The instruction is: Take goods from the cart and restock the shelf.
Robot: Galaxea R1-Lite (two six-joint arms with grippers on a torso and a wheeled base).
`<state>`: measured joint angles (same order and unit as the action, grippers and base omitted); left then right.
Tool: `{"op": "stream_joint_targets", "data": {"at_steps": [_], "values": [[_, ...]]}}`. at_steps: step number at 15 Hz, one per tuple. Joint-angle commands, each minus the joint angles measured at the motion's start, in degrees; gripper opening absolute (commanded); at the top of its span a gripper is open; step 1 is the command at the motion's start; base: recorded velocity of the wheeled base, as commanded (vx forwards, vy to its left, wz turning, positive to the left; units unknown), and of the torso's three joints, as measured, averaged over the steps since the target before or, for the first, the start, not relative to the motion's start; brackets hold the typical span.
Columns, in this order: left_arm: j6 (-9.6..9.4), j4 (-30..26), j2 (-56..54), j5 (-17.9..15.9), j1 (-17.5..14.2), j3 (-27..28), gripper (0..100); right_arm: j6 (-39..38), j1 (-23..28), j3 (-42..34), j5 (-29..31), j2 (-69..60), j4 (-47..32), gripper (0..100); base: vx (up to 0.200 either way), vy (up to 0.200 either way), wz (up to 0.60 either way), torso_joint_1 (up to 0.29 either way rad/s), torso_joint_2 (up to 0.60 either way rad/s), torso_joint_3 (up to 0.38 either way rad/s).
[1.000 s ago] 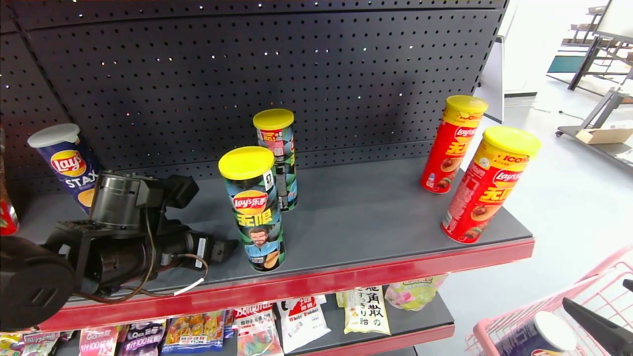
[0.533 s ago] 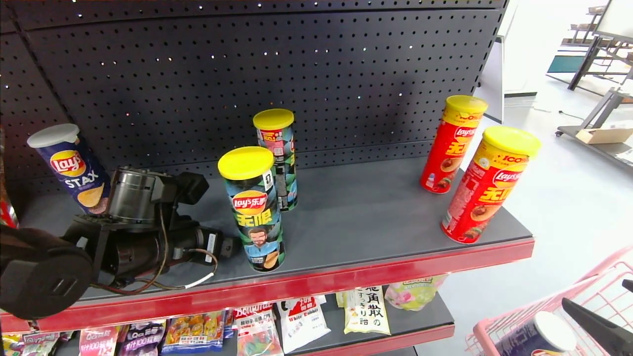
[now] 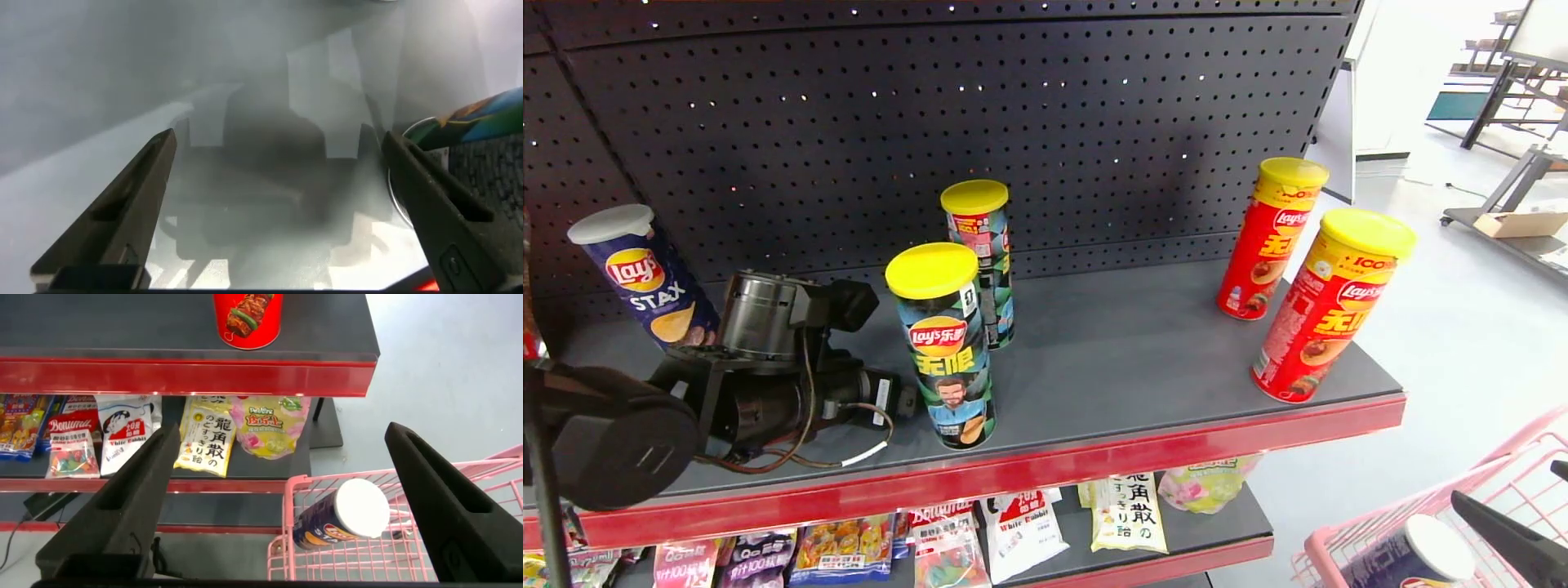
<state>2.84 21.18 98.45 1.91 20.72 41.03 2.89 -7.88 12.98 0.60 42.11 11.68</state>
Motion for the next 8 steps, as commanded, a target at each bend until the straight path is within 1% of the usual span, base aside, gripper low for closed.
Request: {"op": "stream_joint_targets", "data": {"at_steps": [1, 8], "values": [[-0.03, 0.0, 0.3, 0.0, 0.1, 0.3, 100, 0.0, 0.0, -0.1, 0.0, 0.0, 0.0, 100, 0.0, 0.0, 0.0, 0.0, 0.0, 0.0], [-0.03, -0.1, 1.4, 0.1, 0.2, 1.9, 100, 0.0, 0.0, -0.2, -0.1, -0.1, -0.1, 100, 0.0, 0.0, 0.0, 0.0, 0.0, 0.0]]}}
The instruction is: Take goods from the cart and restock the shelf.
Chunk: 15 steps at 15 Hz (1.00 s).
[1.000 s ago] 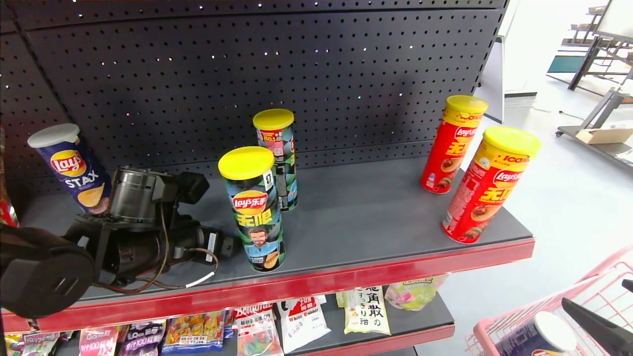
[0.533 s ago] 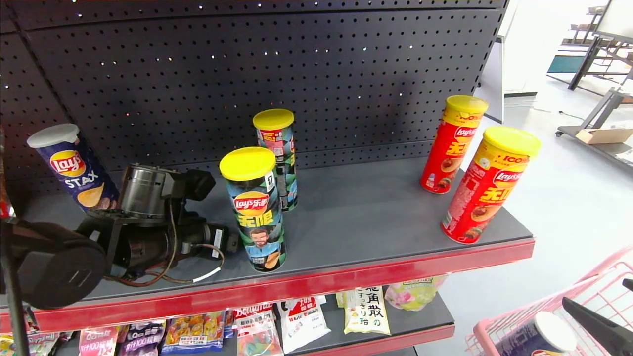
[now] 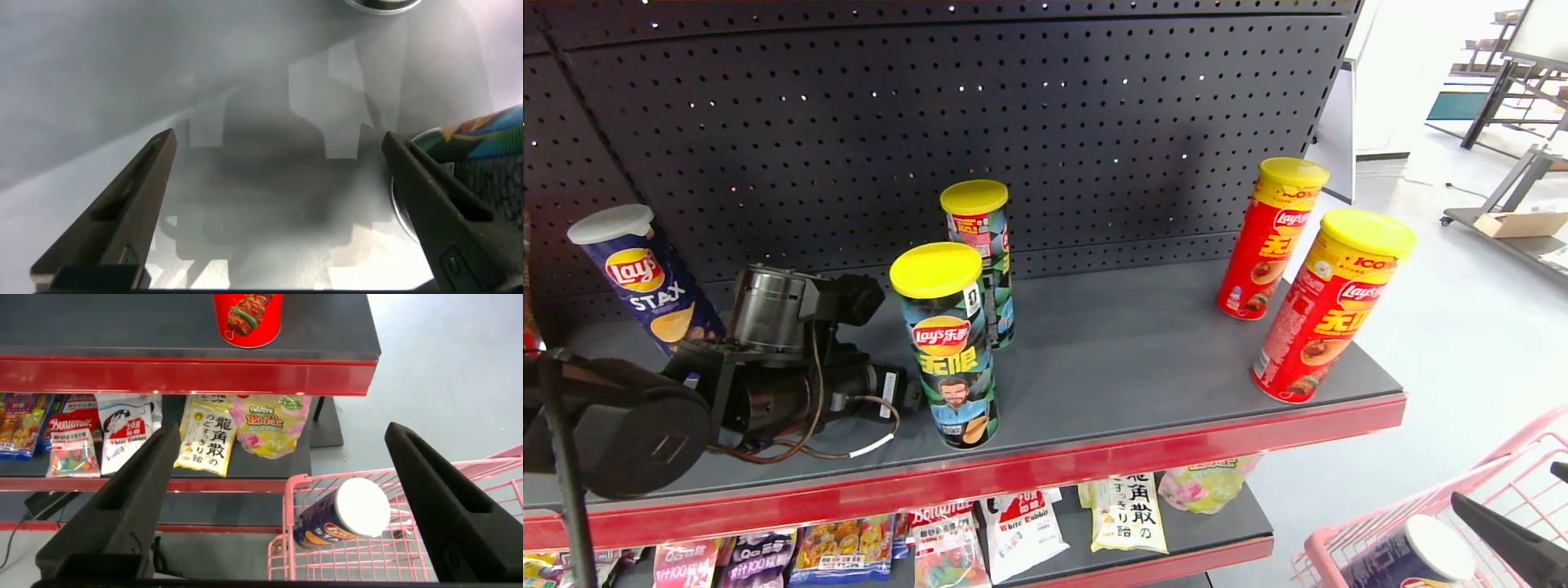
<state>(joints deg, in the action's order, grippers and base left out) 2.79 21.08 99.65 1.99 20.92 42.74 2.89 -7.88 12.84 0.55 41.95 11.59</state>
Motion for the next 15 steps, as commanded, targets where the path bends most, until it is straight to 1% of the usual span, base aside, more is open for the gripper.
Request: {"op": "stream_joint_targets", "data": {"at_steps": [1, 10, 15], "values": [[0.02, 0.0, 0.2, 0.0, 0.4, 0.3, 100, 0.0, 0.0, 0.0, 0.0, 0.1, 0.0, 100, 0.0, 0.0, 0.0, 0.0, 0.0, 0.0], [0.02, 0.0, 1.0, 0.0, 0.5, 0.4, 100, 0.0, 0.0, 0.0, 0.0, 0.2, 0.0, 100, 0.0, 0.0, 0.0, 0.0, 0.0, 0.0], [0.28, 0.0, 1.8, 0.0, 1.1, 1.0, 100, 0.0, 0.0, 0.0, 0.0, 0.3, 0.0, 100, 0.0, 0.0, 0.0, 0.0, 0.0, 0.0]]}}
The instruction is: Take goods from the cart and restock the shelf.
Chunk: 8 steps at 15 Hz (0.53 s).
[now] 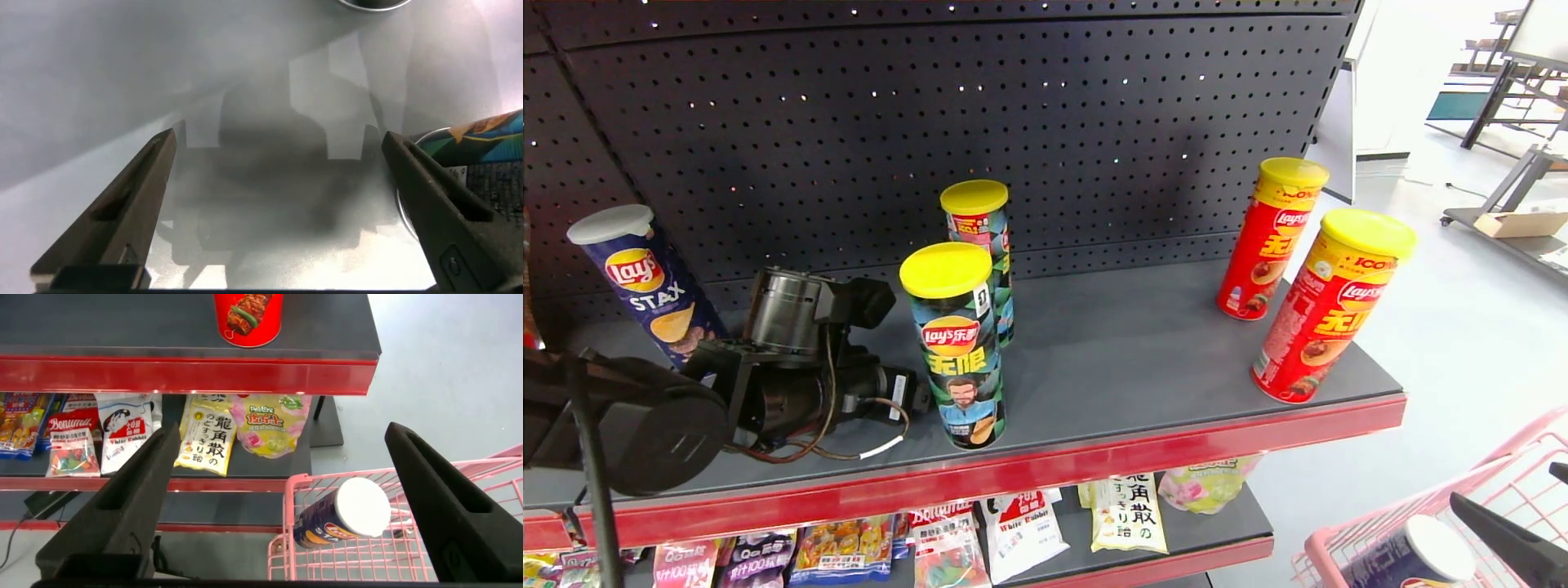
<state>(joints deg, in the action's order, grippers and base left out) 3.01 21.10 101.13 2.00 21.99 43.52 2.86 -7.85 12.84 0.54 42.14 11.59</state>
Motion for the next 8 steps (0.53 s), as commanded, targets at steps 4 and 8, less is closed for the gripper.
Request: {"op": "stream_joint_targets", "data": {"at_steps": [4, 8], "values": [[0.24, 0.0, 1.2, 0.0, 0.2, 1.1, 100, 0.0, -0.1, 0.0, 0.0, 0.2, 0.0, 100, 0.0, 0.0, 0.0, 0.0, 0.0, 0.0], [0.59, 0.0, 1.3, 0.0, 0.5, 1.1, 100, 0.0, -0.1, 0.0, -0.1, 0.6, 0.0, 100, 0.0, 0.0, 0.0, 0.0, 0.0, 0.0]]}}
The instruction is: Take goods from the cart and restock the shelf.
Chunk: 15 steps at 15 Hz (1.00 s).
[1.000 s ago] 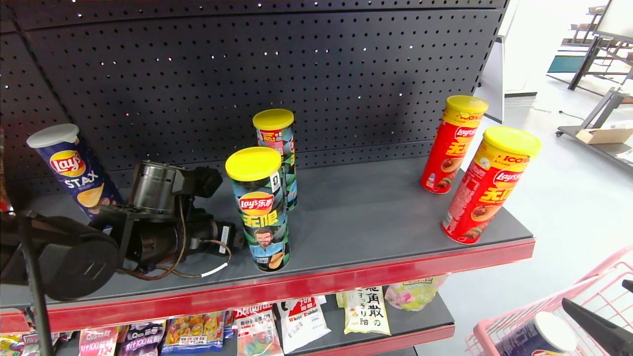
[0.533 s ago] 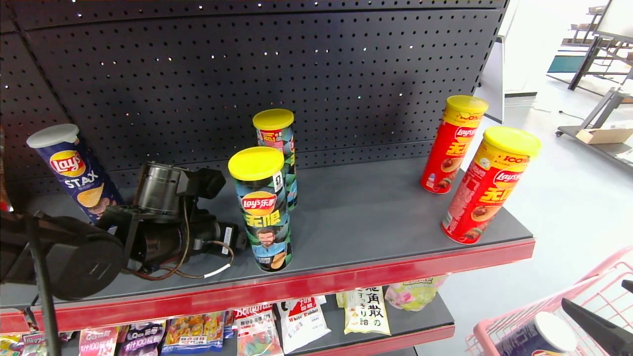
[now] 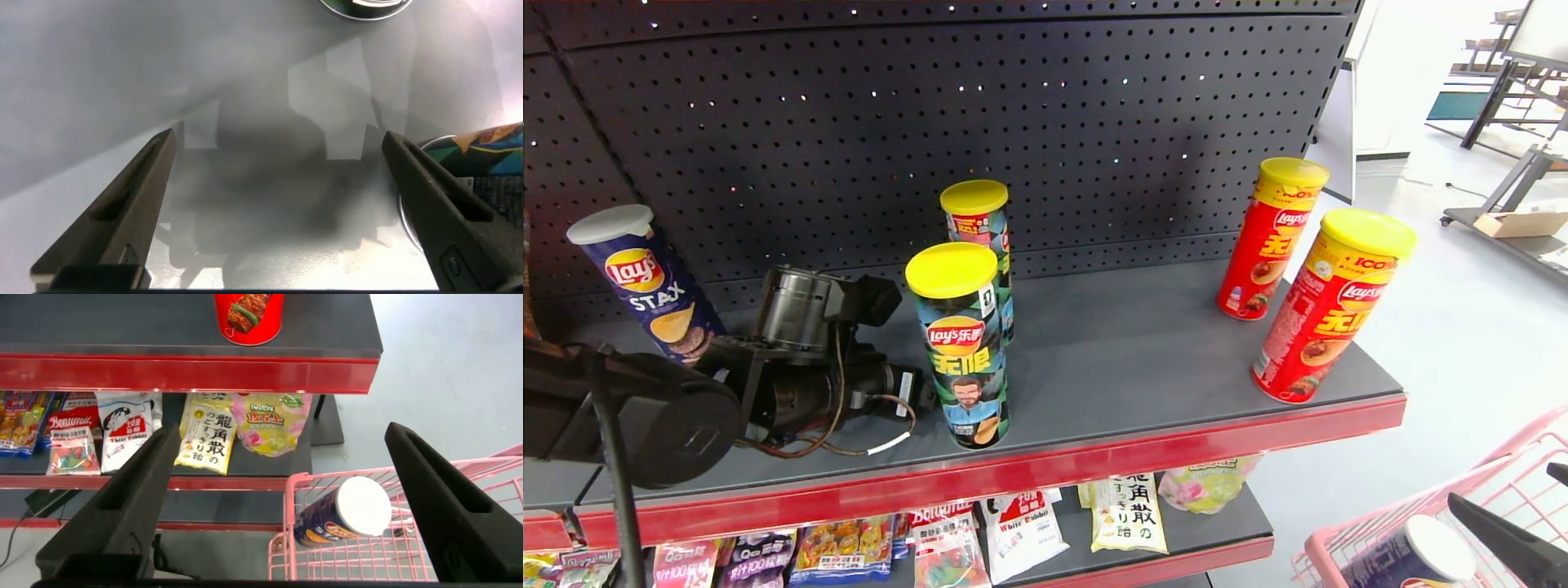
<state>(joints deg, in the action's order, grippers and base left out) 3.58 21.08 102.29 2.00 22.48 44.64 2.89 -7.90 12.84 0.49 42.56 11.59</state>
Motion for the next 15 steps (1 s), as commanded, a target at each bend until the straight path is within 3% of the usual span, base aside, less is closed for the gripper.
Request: {"op": "stream_joint_targets", "data": {"at_steps": [1, 4, 8, 9, 12, 13, 15], "values": [[0.02, 0.0, 0.0, 0.0, 0.0, 0.0, 100, 0.0, 0.0, 0.0, 0.0, 0.2, 0.0, 100, 0.0, 0.0, 0.0, 0.0, 0.0, 0.0], [0.11, 0.0, -0.3, 0.0, -0.6, -0.7, 100, 0.0, 0.0, -0.1, 0.0, 0.2, 0.0, 100, 0.0, 0.0, 0.0, 0.0, 0.0, 0.0], [-0.68, 0.0, -5.3, 1.1, -5.5, -3.8, 100, 0.2, -0.2, 0.0, -0.7, 0.5, 0.4, 100, 0.0, 0.0, 0.0, 0.0, 0.0, 0.0], [-1.83, -0.2, -10.9, 0.9, -8.2, -7.0, 100, 0.2, -0.1, -0.3, -0.7, -0.6, 0.1, 100, 0.0, 0.0, 0.0, 0.0, 0.0, 0.0], [-6.84, -1.0, -22.7, 0.0, -12.4, -14.1, 100, 1.0, 0.3, -2.1, 1.4, -2.0, -2.1, 100, 0.0, 0.0, 0.0, 0.0, 0.0, 0.0], [-7.63, -3.4, -27.1, -1.0, -13.3, -14.9, 100, 1.0, 0.1, -1.7, 1.0, -1.8, -3.0, 100, 0.0, 0.0, 0.0, 0.0, 0.0, 0.0], [-7.71, -15.4, -36.2, -3.8, -13.7, -14.2, 100, 0.9, 1.4, 0.1, 1.4, -0.9, -3.5, 100, 0.0, 0.0, 0.0, 0.0, 0.0, 0.0]]}}
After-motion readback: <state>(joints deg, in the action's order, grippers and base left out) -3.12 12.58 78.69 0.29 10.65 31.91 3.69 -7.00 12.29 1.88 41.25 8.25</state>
